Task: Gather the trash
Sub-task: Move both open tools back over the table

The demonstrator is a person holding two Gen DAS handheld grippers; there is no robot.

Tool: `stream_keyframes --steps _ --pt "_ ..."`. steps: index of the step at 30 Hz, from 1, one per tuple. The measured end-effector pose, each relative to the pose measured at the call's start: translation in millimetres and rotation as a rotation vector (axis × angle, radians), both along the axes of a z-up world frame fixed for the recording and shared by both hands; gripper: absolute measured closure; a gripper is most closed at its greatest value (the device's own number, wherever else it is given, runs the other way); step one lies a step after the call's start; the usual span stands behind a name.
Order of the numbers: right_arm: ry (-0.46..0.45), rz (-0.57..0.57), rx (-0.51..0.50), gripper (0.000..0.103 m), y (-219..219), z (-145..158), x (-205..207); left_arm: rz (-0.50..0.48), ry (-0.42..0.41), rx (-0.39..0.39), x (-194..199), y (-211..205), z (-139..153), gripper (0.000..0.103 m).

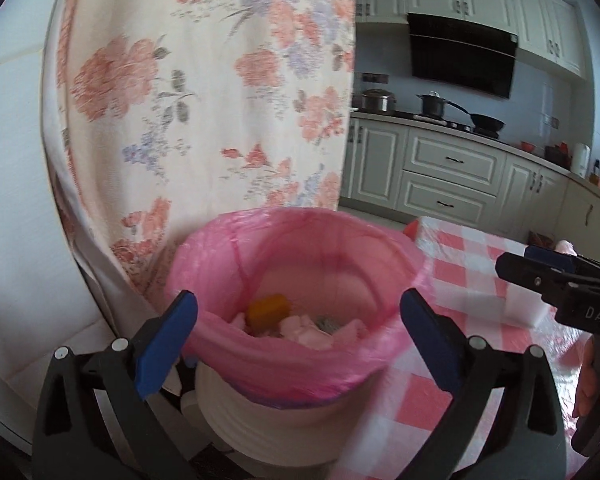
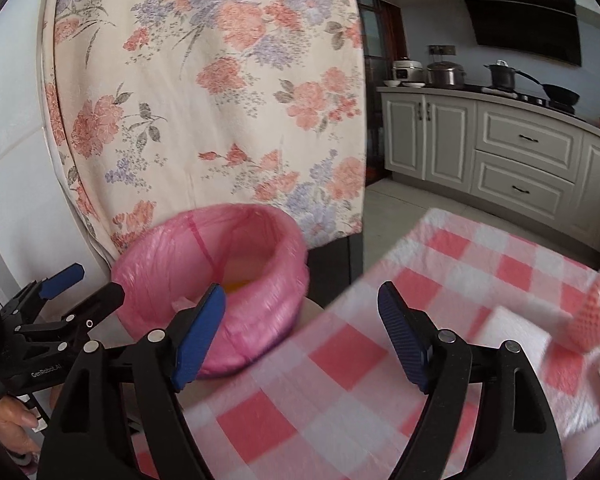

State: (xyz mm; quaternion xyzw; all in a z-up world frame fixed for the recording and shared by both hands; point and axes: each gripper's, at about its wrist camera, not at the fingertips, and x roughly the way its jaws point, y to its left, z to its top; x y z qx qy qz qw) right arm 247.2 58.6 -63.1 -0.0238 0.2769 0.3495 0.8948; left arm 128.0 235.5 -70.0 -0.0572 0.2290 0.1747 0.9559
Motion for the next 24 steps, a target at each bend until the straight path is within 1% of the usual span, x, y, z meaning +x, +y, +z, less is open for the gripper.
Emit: stream_keyframes --steps 5,11,14,19,24 --pt "0.011 -0.091 0.0 0.028 -48.4 -9.6 -10.7 -0.094 0.012 -0.034 8.6 -40.0 -4.9 0.005" --pt "0.021 -0.209 -0.012 0.027 -111.0 -20.0 -21.7 -0.213 0.061 -0.049 24.7 -95.0 -21.4 0.005" --pt "0.025 -0.272 -0.019 0.027 -142.4 -28.0 -28.5 -0.27 0.09 -0.046 31.8 -121.9 -29.2 0.005" --pt "0.057 -0.396 -0.017 0.027 -199.3 -44.3 -37.0 -0.37 0.129 -0.027 41.5 -166.5 -40.9 0.005" --pt "0.068 -0.492 -0.018 0.027 -243.9 -52.1 -39.2 -0.475 0.16 -0.001 48.5 -212.4 -50.8 0.005"
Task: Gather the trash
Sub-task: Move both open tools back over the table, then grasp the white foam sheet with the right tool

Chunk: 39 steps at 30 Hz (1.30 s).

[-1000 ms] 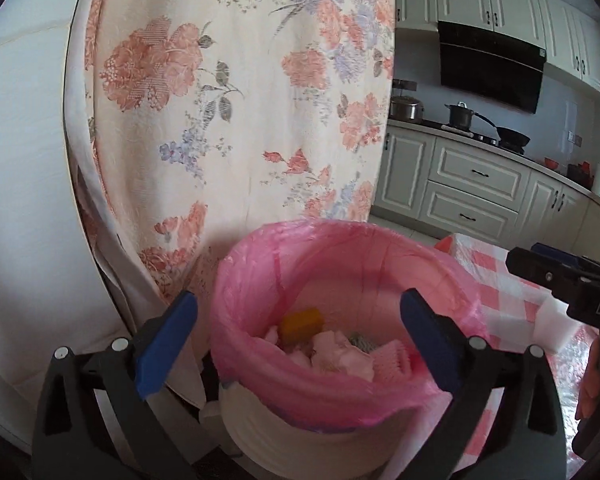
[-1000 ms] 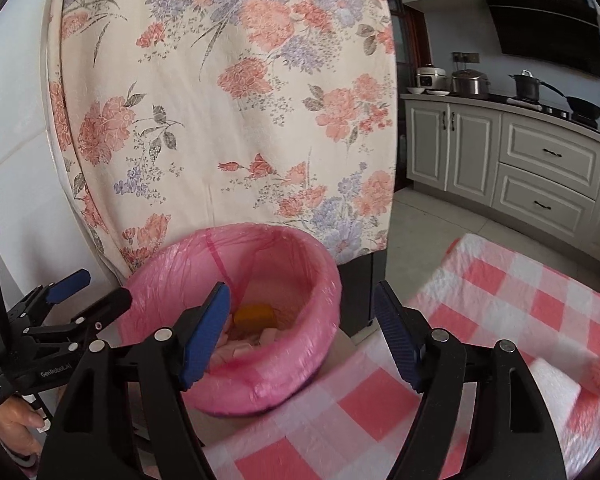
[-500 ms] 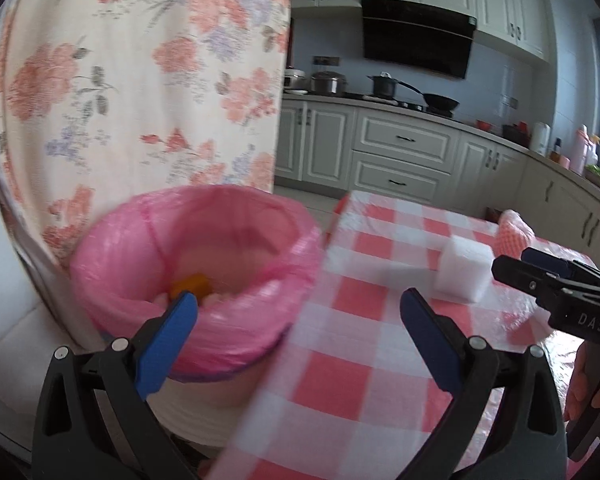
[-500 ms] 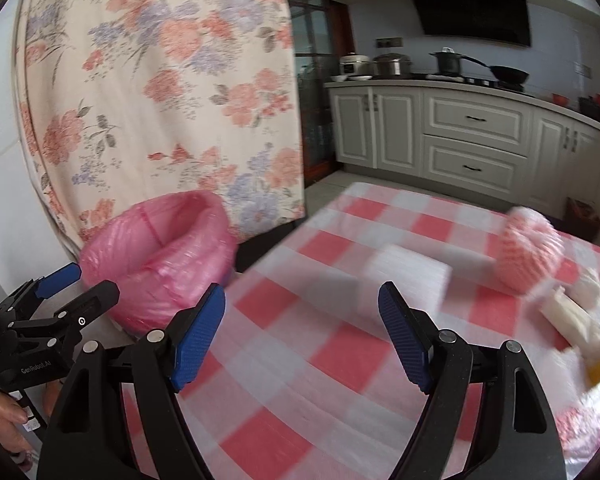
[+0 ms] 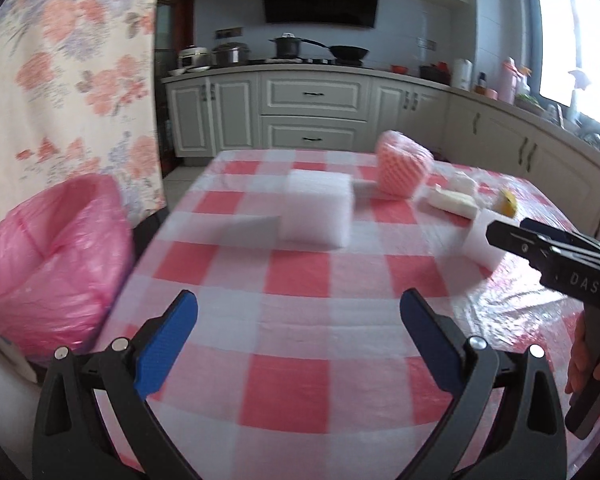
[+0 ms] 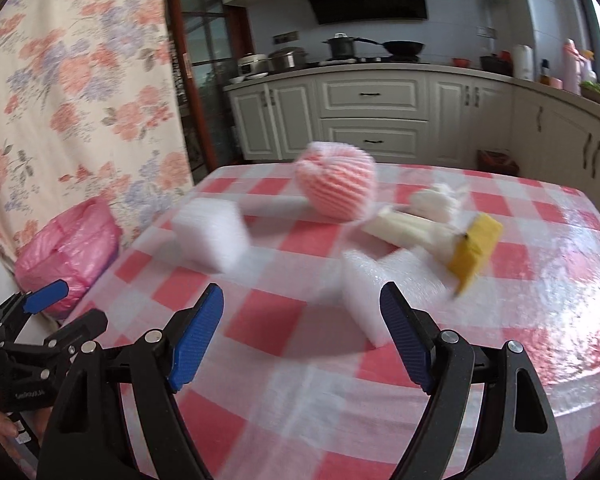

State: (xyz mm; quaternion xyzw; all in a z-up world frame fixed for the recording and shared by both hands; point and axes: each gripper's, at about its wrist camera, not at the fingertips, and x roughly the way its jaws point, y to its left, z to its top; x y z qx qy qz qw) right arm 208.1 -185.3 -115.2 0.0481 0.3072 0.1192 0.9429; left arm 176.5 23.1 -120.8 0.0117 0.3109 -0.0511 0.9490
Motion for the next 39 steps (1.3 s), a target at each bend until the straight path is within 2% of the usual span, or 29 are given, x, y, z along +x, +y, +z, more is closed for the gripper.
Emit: stream_keyframes --steps 7,15,20,26,31,39 --pt "-0.001 -0.084 0.031 0.027 -45.1 -1.6 -5.9 -0.087 0.017 0.031 6.8 -38.6 -7.4 0.005" --pt "-0.01 -0.169 0.059 0.027 -82.5 0.9 -19.9 -0.114 0.029 0.029 17.2 -52.7 -9.0 0.005" --pt "0.016 -0.186 0.043 0.027 -93.5 -6.4 -9.5 -0.129 0.022 0.03 22.4 -64.4 -8.9 0.005" --pt "0.054 -0.169 0.023 0.027 -84.9 -16.3 13.2 -0.128 -0.002 0.04 24.8 -70.6 -8.1 0.005" --pt "0.092 -0.14 -0.022 0.027 -67.7 -24.4 32.6 -0.102 0.008 0.019 33.6 -64.4 -8.6 0.005" --pt "0.086 -0.135 -0.007 0.025 -56.8 -21.4 41.8 -0.068 0.0 -0.002 38.6 -55.1 -6.6 0.005"
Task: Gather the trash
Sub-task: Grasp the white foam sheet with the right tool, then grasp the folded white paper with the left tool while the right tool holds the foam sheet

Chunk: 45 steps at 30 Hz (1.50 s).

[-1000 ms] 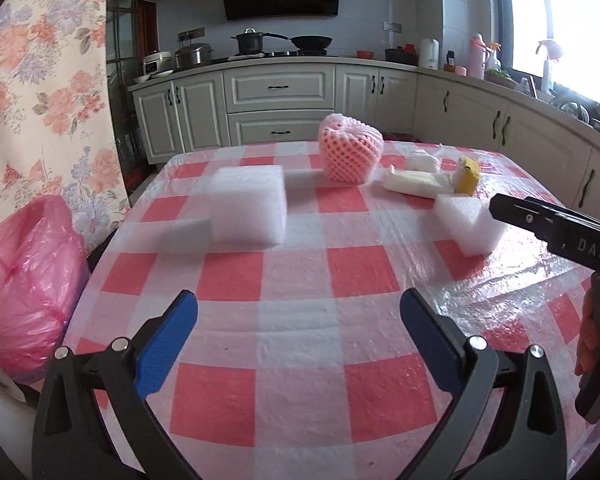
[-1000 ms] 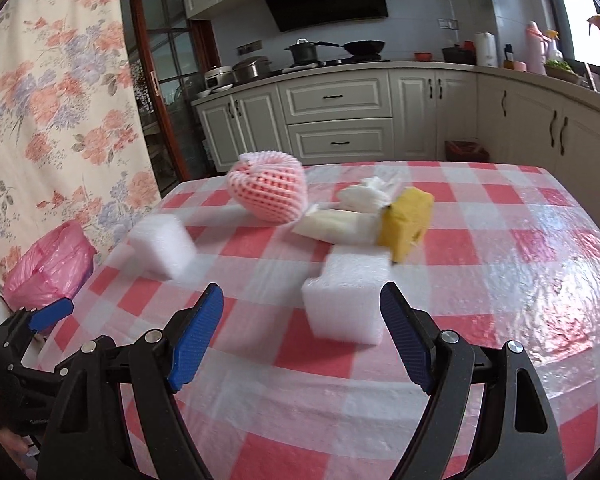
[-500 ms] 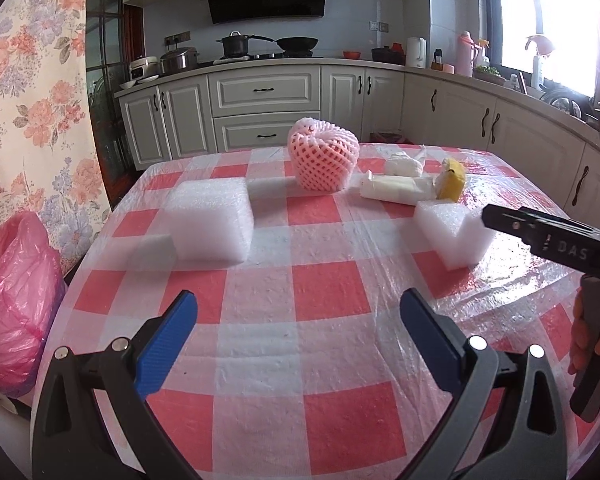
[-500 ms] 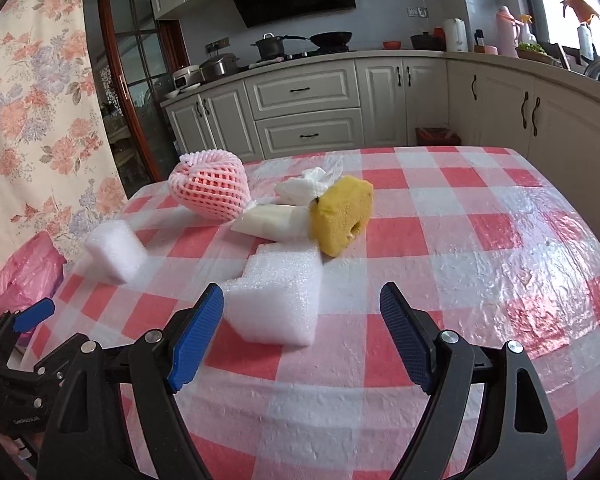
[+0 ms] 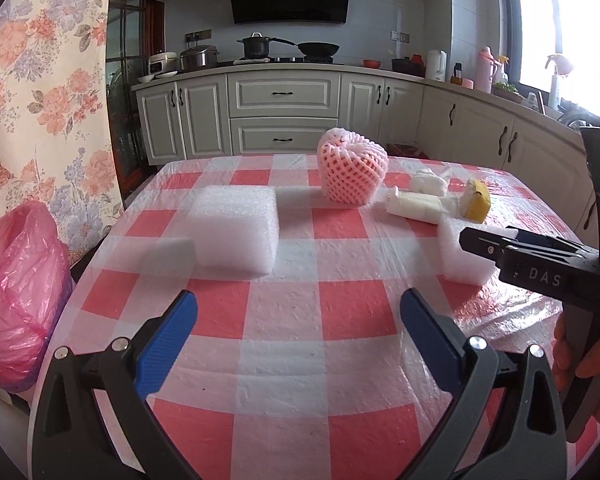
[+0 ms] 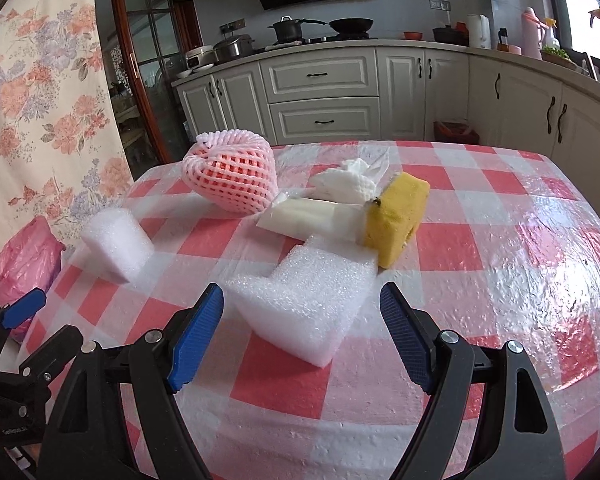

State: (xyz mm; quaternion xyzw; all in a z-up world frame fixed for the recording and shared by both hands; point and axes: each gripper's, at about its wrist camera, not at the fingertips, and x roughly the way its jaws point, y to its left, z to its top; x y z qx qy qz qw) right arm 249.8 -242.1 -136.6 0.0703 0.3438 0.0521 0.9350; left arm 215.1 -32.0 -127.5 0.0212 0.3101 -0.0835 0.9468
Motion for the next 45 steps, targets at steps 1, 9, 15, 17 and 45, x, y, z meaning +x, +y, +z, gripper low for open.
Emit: stream_keyframes --steps 1,9,15,17,45 --pt "0.004 -0.005 -0.001 0.023 1.8 -0.9 2.1 0.002 0.001 -0.001 0.6 1.3 -0.5 0.005" --pt "0.085 -0.037 -0.066 0.034 8.5 -12.8 24.2 0.012 0.015 -0.029 12.4 9.1 -0.1 0.005" --pt "0.095 -0.036 -0.066 0.043 -6.8 -16.2 11.7 -0.012 -0.001 -0.038 31.5 -15.7 6.3 0.005" --pt "0.079 -0.036 -0.061 0.044 -15.2 -14.4 2.0 -0.006 -0.006 -0.036 39.1 -27.9 7.6 0.005" --pt "-0.065 -0.148 0.048 0.045 -142.8 11.1 5.2 0.137 0.102 0.037 175.8 -199.4 -13.6 0.005"
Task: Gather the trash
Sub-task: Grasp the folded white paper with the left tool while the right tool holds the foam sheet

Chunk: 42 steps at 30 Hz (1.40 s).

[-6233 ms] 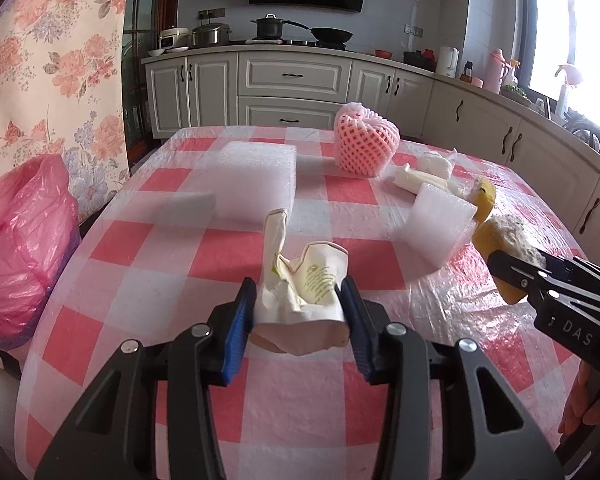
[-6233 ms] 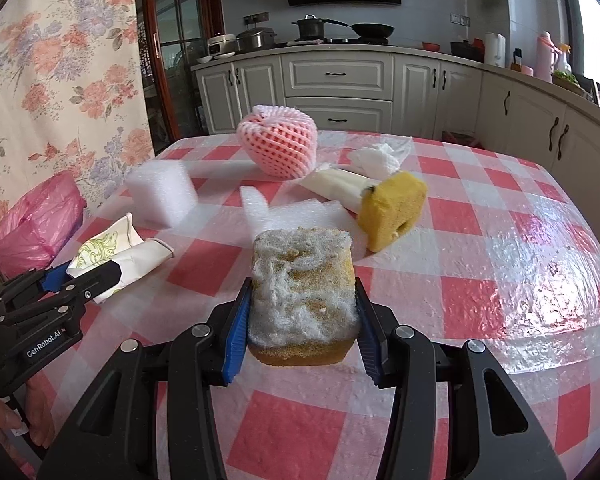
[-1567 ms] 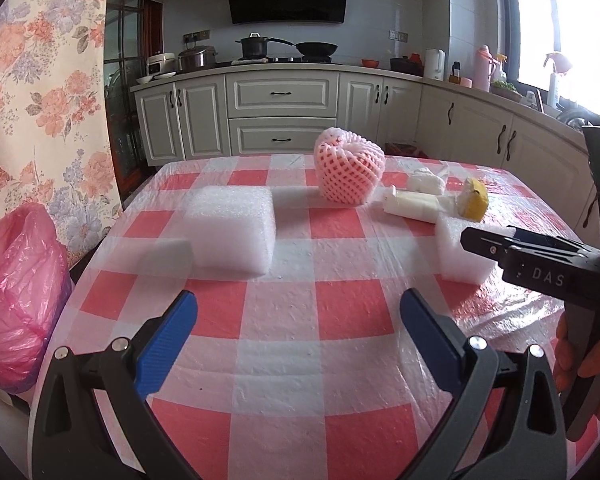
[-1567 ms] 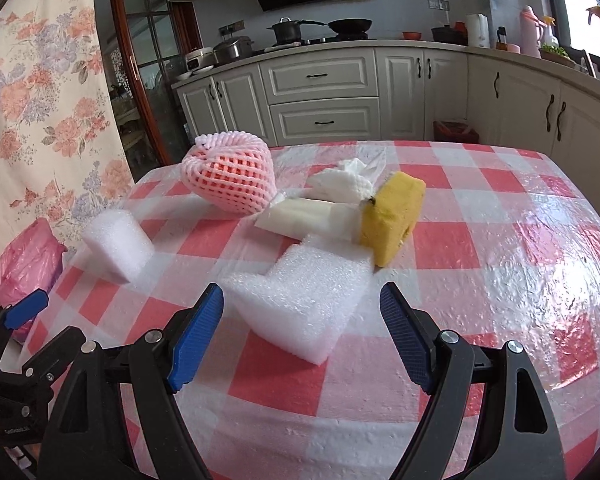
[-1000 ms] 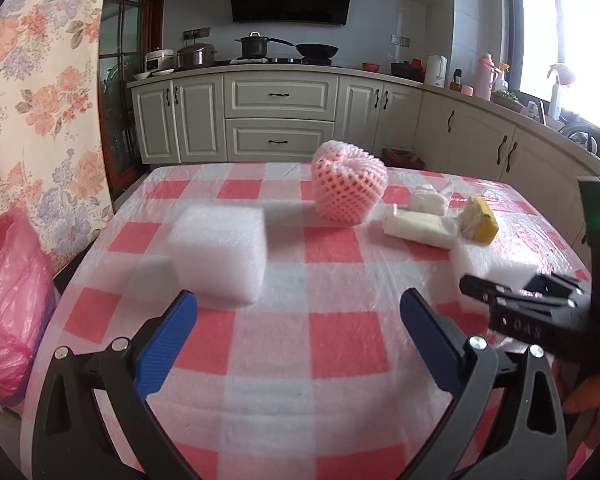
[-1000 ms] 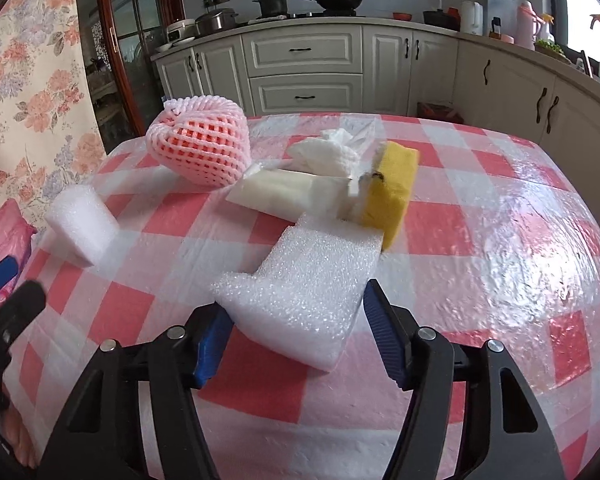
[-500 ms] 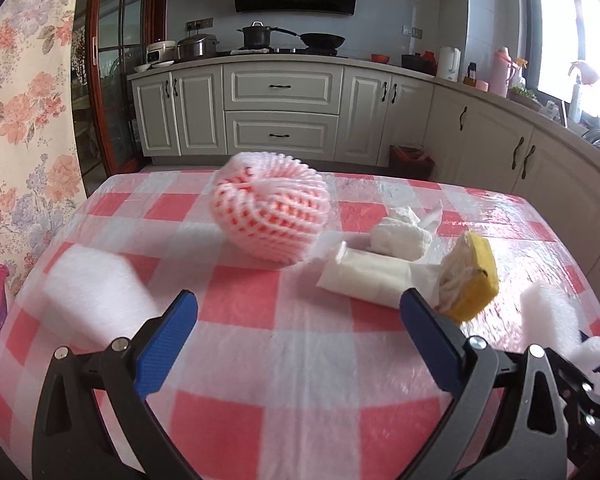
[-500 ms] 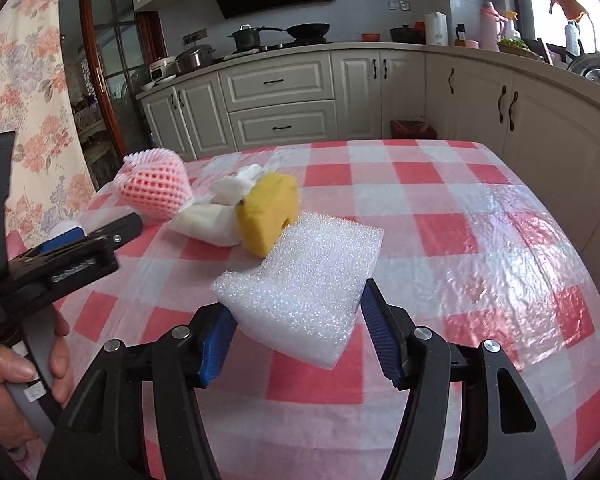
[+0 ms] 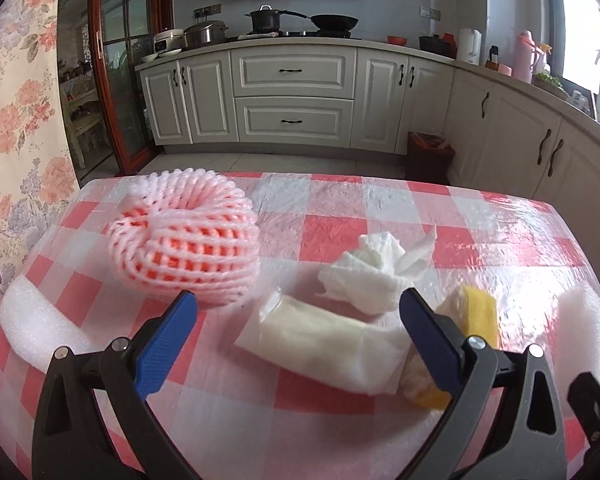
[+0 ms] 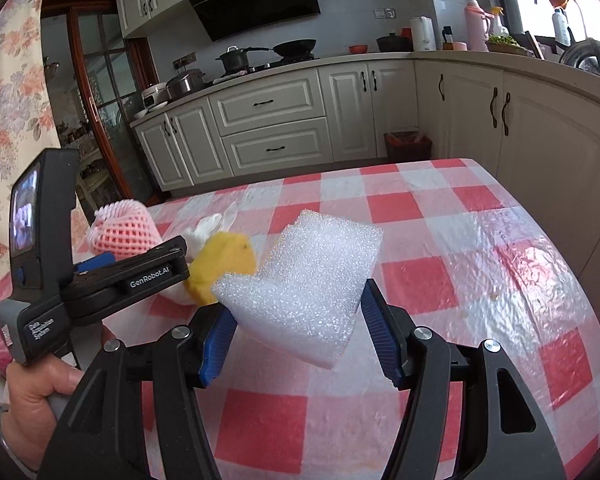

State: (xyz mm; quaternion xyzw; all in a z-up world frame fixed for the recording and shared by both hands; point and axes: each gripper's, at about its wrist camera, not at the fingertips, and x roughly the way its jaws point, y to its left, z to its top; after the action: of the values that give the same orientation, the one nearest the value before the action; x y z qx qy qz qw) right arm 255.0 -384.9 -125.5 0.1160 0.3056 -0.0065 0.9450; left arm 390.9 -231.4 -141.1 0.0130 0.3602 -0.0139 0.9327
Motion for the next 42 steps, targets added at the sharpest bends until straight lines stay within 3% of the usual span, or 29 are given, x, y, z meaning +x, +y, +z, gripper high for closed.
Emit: stream_keyframes --steps 5,12,17,25,26,30,34,36,42 --pt "-0.02 -0.015 0.019 0.045 -10.9 2.7 -2.3 0.005 0.062 0.02 16.3 -6.2 -11.5 0.005" --pt "-0.035 -0.013 0.041 0.045 -2.1 4.5 -9.2 -0.043 0.106 0.049 -6.5 10.5 -16.4 0.005" --pt "-0.045 -0.003 0.041 0.044 14.3 10.0 -16.3 -0.045 0.105 0.112 -29.3 30.1 -18.1 0.006" --pt "-0.036 0.006 0.02 0.044 34.9 12.1 -27.6 -0.118 0.063 0.074 -39.7 41.6 -16.3 0.007" --pt "-0.033 0.005 0.017 0.044 36.8 11.5 -28.6 -0.132 0.058 0.068 -38.2 38.7 -16.3 0.011" --pt "-0.021 -0.001 0.018 0.044 39.2 8.3 -30.7 -0.176 0.103 0.061 -25.2 24.8 -24.4 0.041" --pt "-0.018 0.007 0.009 0.044 39.5 7.5 -29.3 -0.198 0.106 0.041 -25.5 23.9 -24.4 0.053" --pt "-0.016 0.007 0.01 0.044 39.4 6.7 -29.2 -0.205 0.111 0.033 -25.8 24.8 -25.7 0.064" --pt "-0.003 0.005 0.014 0.044 41.2 0.3 -34.9 -0.234 0.079 0.03 -47.5 30.4 -23.2 0.069"
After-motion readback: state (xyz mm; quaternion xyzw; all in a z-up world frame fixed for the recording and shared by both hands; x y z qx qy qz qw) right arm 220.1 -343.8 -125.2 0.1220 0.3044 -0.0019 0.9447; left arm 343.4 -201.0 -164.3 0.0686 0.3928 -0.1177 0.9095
